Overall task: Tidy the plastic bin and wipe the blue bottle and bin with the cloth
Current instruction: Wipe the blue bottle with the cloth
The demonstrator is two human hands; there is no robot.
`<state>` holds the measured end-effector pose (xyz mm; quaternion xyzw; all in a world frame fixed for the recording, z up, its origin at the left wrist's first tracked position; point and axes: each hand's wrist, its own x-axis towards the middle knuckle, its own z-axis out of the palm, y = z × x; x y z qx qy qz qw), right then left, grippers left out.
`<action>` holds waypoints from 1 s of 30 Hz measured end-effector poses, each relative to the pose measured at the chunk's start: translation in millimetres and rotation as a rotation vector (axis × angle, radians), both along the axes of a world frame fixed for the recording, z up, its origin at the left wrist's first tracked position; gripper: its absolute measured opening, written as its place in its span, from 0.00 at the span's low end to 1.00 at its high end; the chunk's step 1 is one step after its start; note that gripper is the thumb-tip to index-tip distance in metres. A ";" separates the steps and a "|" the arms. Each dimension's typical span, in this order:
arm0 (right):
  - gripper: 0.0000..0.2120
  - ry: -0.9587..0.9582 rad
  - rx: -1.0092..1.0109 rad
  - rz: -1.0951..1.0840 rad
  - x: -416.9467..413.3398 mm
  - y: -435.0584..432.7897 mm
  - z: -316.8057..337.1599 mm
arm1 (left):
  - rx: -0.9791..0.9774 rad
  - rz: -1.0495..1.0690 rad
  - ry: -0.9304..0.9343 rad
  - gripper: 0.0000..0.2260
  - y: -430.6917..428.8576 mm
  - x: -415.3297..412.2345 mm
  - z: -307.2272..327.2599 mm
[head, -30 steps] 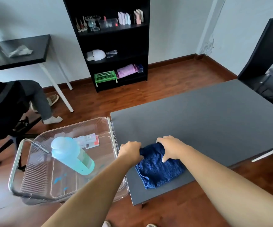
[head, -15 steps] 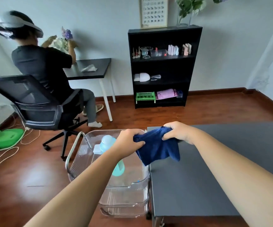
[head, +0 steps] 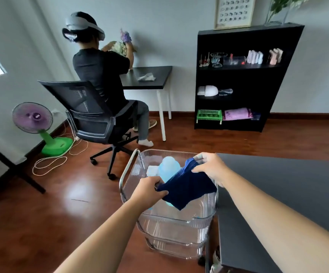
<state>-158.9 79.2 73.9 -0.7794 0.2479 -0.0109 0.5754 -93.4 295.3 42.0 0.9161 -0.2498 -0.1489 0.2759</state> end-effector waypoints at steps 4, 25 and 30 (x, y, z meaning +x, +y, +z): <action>0.09 -0.077 -0.102 -0.072 15.4 14.0 -12.7 | 0.033 -0.025 0.004 0.05 1.1 15.4 -9.8; 0.06 -0.048 -0.603 -0.247 48.3 59.7 -65.2 | -0.059 -0.267 -0.130 0.24 -41.0 103.7 3.3; 0.10 -0.177 0.060 -0.357 52.4 79.7 -78.6 | -0.041 -0.324 -0.121 0.22 -43.5 110.9 3.7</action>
